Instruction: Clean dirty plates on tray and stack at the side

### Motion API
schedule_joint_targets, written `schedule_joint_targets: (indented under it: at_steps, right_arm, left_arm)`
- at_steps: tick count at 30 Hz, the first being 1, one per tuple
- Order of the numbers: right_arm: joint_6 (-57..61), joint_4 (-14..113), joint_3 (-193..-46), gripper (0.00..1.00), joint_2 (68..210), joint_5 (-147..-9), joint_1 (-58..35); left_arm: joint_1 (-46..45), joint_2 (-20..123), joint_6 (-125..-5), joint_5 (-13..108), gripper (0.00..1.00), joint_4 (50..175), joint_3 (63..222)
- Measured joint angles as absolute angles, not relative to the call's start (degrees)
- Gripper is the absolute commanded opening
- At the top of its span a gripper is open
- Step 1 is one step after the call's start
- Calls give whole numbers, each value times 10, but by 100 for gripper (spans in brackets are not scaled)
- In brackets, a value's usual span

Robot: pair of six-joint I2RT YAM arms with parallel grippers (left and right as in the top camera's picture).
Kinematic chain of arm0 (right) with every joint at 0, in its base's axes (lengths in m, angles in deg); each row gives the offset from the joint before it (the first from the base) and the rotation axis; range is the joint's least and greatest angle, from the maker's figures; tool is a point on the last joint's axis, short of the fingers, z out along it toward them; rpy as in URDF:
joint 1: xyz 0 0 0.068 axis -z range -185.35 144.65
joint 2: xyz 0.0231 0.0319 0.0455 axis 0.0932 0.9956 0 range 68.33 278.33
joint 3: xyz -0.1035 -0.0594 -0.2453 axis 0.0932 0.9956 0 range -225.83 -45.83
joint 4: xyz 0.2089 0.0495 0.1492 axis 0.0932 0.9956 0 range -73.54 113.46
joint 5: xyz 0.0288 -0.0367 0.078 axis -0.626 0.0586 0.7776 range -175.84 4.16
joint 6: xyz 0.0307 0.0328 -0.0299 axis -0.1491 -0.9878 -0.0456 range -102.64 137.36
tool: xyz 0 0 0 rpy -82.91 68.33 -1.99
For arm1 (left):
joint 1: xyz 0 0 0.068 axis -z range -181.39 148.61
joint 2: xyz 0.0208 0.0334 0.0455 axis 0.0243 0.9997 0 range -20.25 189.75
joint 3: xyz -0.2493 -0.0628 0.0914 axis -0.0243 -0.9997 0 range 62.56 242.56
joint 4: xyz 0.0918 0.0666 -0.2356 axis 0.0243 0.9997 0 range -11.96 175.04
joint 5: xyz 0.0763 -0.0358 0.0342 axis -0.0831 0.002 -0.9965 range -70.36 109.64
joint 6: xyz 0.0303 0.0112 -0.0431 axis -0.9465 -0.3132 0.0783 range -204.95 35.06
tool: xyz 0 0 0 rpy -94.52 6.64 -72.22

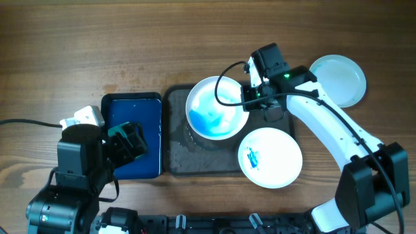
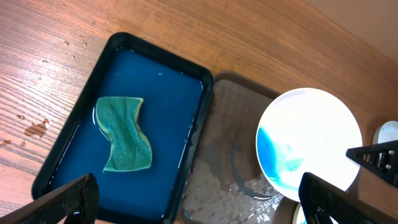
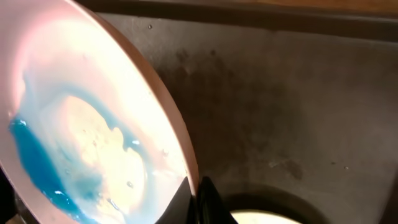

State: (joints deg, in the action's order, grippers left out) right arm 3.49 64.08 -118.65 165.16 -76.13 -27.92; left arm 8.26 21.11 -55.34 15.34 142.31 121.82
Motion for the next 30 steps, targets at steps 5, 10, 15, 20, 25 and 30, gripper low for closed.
schedule_joint_targets:
  at_steps: [5,10,15,20,25,30]
  right_arm:
    - [45,658,-1229,5,1652,-793,-279]
    - [57,668,-1252,4,1651,-826,-279]
    - [62,681,-1266,5,1651,-853,-279]
    - [66,694,-1300,5,1651,-883,-279]
    - [68,704,-1306,5,1651,-873,-280]
    - [68,707,-1306,4,1651,-859,-318]
  left_arm:
    - [83,211,-553,153,100,1424,1218]
    - [83,211,-553,153,100,1424,1218]
    - [83,211,-553,152,100,1424,1218]
    - [83,211,-553,151,100,1424,1218]
    - [83,211,-554,139,100,1424,1218]
    - [83,211,-553,95,100,1423,1218]
